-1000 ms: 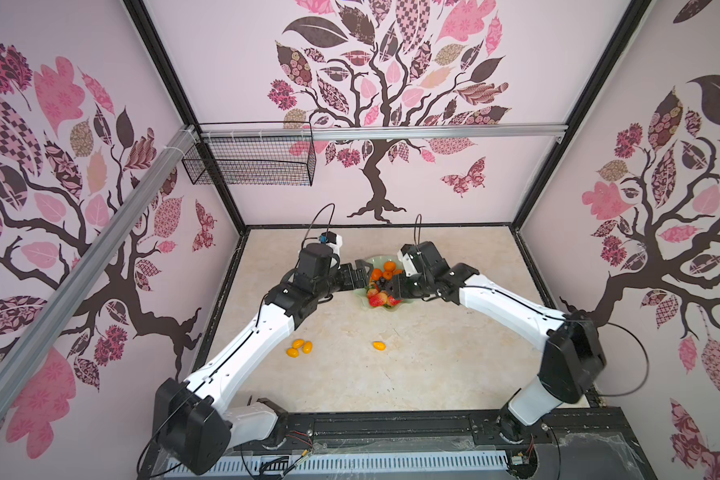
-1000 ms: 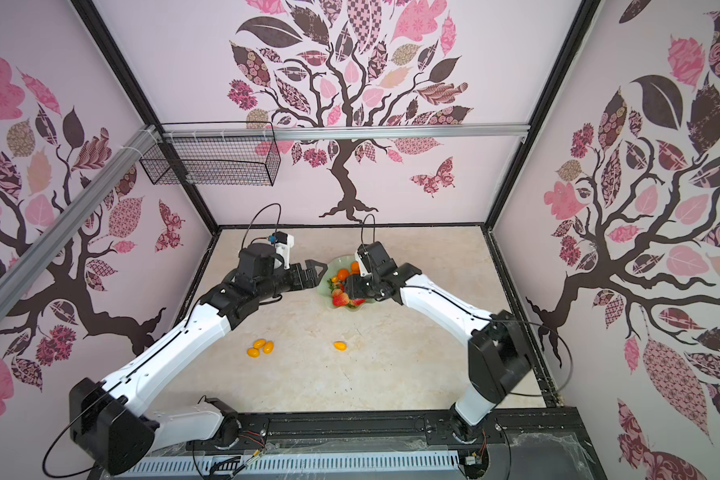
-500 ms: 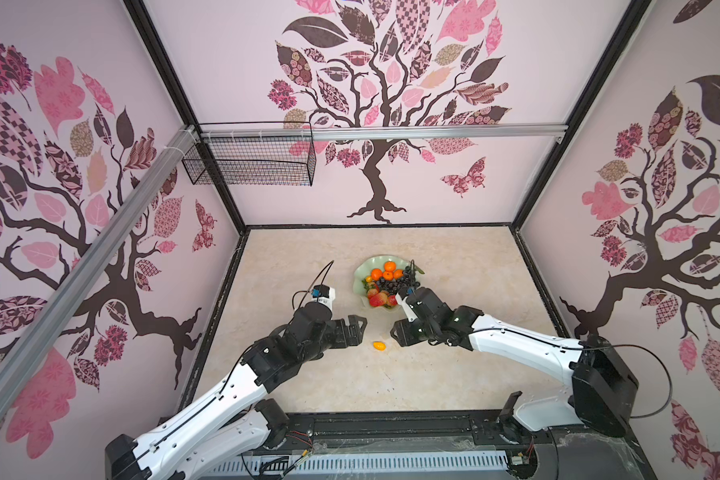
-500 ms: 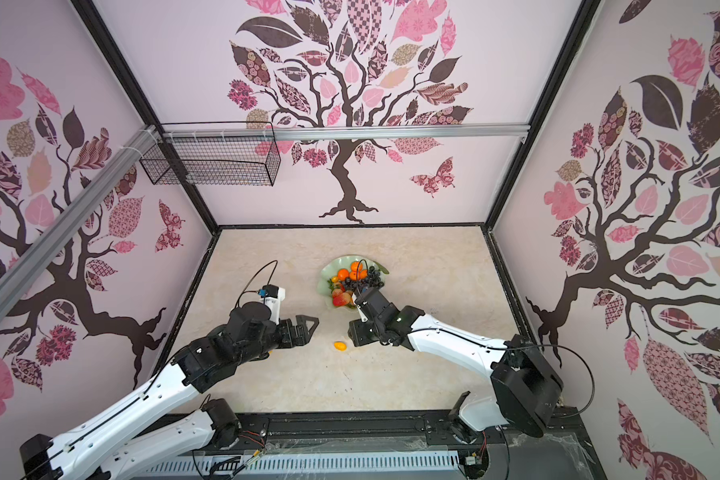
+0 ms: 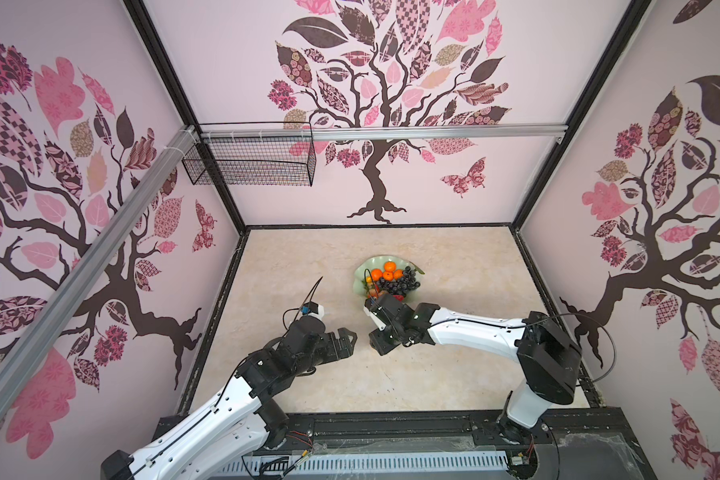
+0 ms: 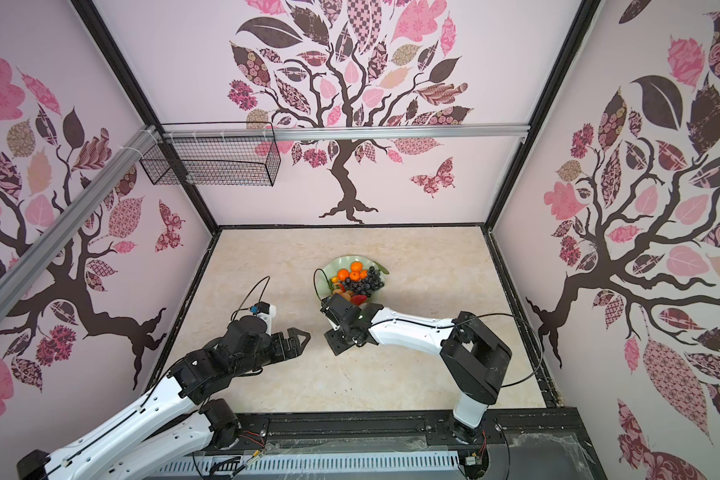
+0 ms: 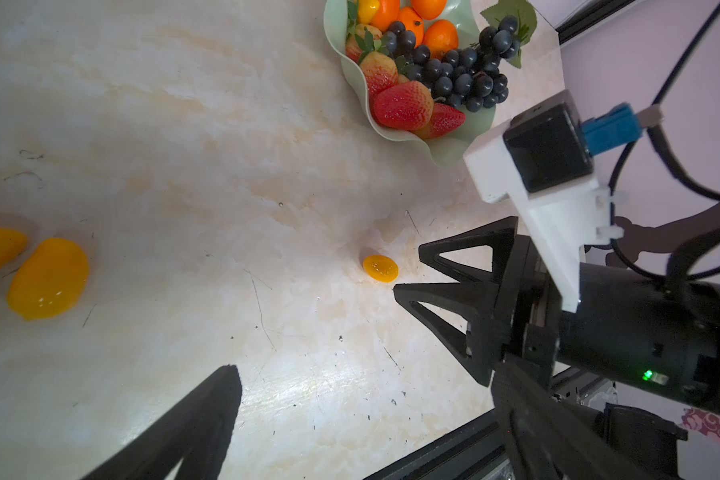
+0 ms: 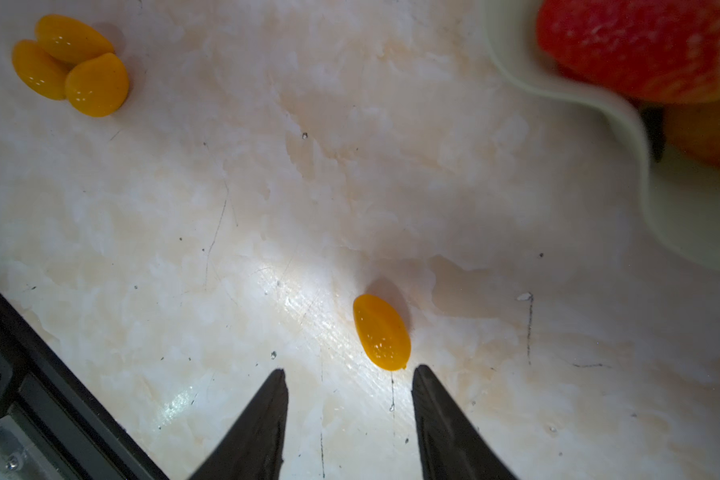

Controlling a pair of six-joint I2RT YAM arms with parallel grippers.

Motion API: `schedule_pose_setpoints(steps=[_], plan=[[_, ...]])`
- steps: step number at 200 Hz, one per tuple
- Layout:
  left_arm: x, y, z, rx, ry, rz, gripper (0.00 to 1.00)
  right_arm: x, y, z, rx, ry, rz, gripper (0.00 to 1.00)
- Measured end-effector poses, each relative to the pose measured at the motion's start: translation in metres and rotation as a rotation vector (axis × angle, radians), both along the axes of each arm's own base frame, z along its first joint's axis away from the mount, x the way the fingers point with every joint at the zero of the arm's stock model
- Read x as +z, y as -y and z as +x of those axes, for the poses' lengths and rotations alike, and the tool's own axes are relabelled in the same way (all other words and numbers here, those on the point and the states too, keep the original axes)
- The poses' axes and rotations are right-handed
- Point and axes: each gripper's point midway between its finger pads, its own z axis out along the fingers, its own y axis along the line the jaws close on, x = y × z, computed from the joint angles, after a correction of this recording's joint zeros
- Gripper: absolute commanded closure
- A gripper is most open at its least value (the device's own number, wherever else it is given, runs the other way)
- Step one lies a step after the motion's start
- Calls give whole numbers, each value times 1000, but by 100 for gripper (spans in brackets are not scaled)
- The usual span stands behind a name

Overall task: Place and organize the fake fruits in the fruit bowl
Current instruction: 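Lower the right gripper and close it on the yellow kumquat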

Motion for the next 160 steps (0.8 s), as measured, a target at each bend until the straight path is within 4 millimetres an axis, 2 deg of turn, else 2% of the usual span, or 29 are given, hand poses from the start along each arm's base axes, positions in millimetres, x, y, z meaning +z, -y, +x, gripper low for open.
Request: schedule_pose_setpoints(steps=[37, 81, 160], plan=[[-6, -25, 7, 101, -22, -52, 2, -12, -3, 3, 12, -11, -41, 51], [-13, -24, 2, 85, -57, -55, 2, -35, 4, -1, 17, -54, -106, 53], [-17, -24, 0, 81, -72, -43, 2, -45, 2, 1, 15, -72, -138, 56]])
